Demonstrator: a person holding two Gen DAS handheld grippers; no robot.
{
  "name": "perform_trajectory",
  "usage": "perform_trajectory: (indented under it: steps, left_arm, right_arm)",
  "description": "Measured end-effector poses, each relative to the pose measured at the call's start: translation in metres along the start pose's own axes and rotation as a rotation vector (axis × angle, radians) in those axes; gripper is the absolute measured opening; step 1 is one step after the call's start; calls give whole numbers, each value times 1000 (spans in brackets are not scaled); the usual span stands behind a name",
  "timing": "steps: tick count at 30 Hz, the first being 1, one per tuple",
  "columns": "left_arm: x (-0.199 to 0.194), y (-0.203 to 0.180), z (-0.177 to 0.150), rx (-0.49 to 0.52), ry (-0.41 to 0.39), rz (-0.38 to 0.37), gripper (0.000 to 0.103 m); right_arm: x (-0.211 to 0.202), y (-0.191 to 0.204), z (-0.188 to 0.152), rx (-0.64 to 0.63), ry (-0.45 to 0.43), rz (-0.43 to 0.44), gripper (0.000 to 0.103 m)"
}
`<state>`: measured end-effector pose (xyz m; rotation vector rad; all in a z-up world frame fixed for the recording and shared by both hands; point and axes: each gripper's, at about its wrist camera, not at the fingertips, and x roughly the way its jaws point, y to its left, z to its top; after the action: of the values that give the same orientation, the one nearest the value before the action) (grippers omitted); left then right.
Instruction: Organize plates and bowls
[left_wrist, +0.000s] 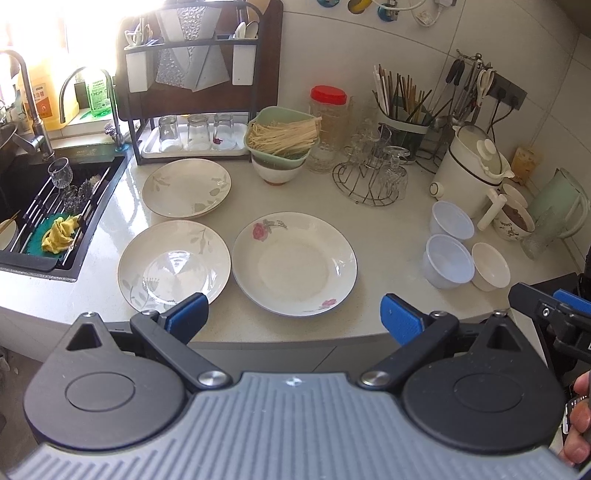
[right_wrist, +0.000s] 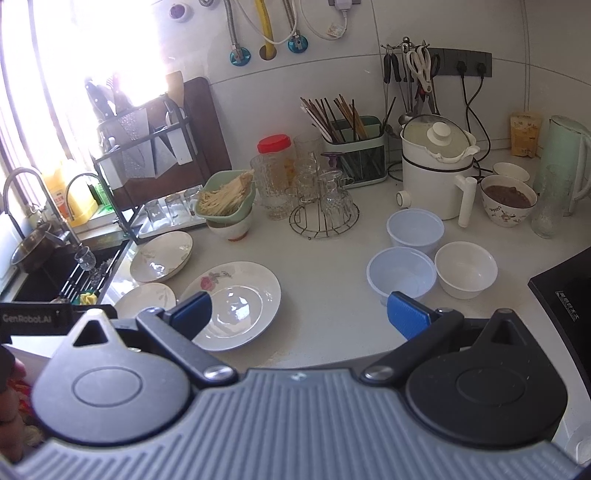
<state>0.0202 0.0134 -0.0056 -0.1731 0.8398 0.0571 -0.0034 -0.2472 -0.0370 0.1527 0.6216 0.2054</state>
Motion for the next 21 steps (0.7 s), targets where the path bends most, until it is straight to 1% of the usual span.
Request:
perform_trajectory:
  steps: [4, 8, 21]
  left_arm:
    - [-2, -4, -1, 12, -7, 6, 101]
    - [-2, -7, -3, 21, 5, 8, 101]
    - [-6, -7, -12, -6, 30, 24, 101]
  right_arm:
    - [-1, 0, -1, -11, -2, 6, 103]
    - [-3, 0, -1, -12, -2, 6, 103]
    - [-9, -1, -8, -14, 19, 17, 103]
